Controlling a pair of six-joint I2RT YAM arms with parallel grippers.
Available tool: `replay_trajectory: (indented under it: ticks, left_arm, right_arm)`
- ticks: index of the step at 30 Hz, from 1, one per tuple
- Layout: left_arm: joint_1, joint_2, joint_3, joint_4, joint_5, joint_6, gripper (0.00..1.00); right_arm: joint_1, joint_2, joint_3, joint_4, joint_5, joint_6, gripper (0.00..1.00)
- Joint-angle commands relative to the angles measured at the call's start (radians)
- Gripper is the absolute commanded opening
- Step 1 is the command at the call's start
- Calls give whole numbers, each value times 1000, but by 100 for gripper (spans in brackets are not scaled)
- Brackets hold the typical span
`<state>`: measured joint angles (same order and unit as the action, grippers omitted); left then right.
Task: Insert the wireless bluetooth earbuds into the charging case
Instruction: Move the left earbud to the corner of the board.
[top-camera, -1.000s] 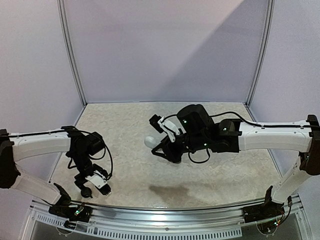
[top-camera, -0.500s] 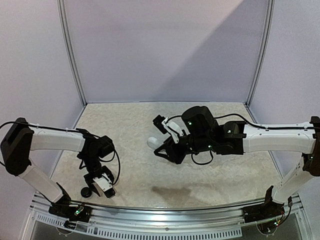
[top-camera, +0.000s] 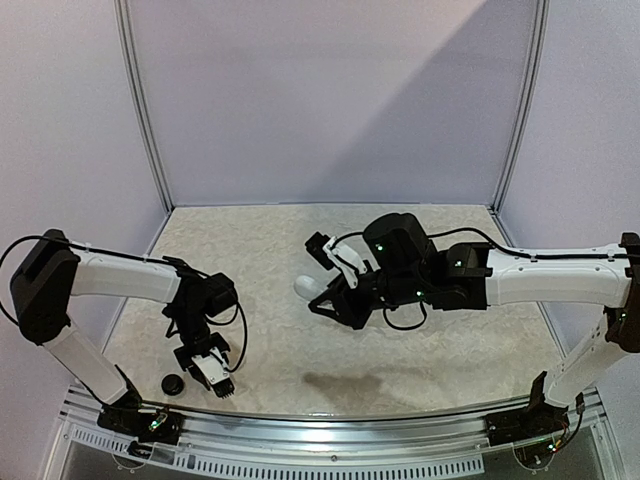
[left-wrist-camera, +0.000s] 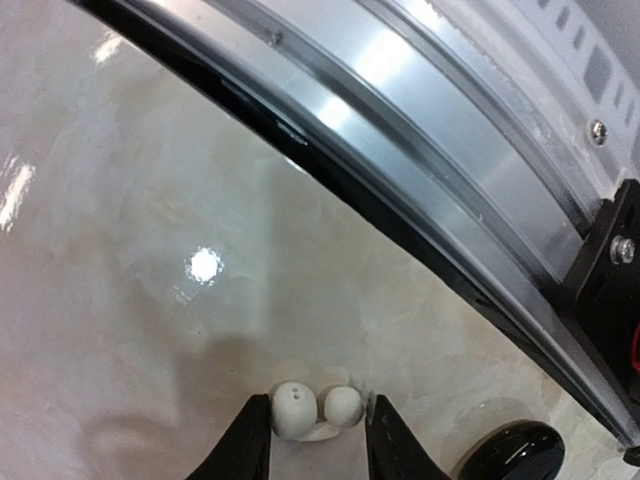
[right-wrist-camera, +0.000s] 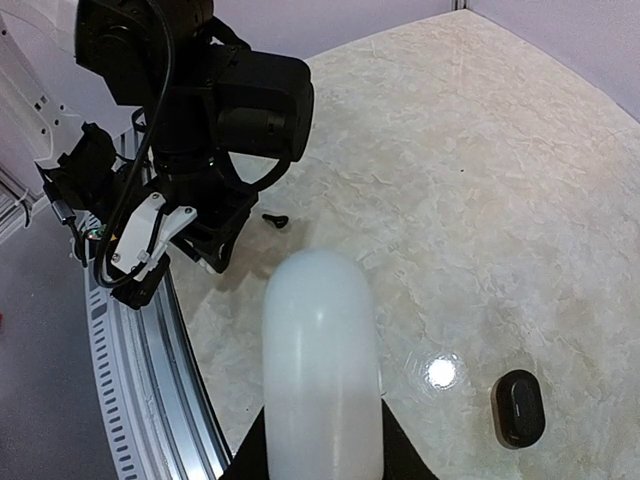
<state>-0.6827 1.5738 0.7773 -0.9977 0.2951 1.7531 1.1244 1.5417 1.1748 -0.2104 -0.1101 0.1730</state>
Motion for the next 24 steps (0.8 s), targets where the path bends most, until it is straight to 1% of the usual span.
replay_trajectory:
  ticks: [1, 6, 10, 14, 20, 24]
  left_arm:
    - [-26, 16, 2, -2, 0, 38, 32]
    - [-31, 18, -2, 23, -15, 91, 29]
    - [-38, 36, 32, 19, -11, 126, 27]
    - [-60, 66, 81, 3, -2, 193, 26]
    - [-126, 146, 177, 7, 13, 198, 26]
    - [-174, 234, 277, -15, 12, 202, 26]
  right_arm:
    - [-3, -26, -11, -16, 14, -22, 0]
    - [-3, -35, -14, -24, 20, -24, 0]
    - [-2, -44, -22, -25, 25, -22, 0]
    - [-3, -58, -39, -11, 36, -9, 0]
    - [-2, -91, -76, -10, 63, 8, 0]
    - [-3, -138, -116, -15, 104, 23, 0]
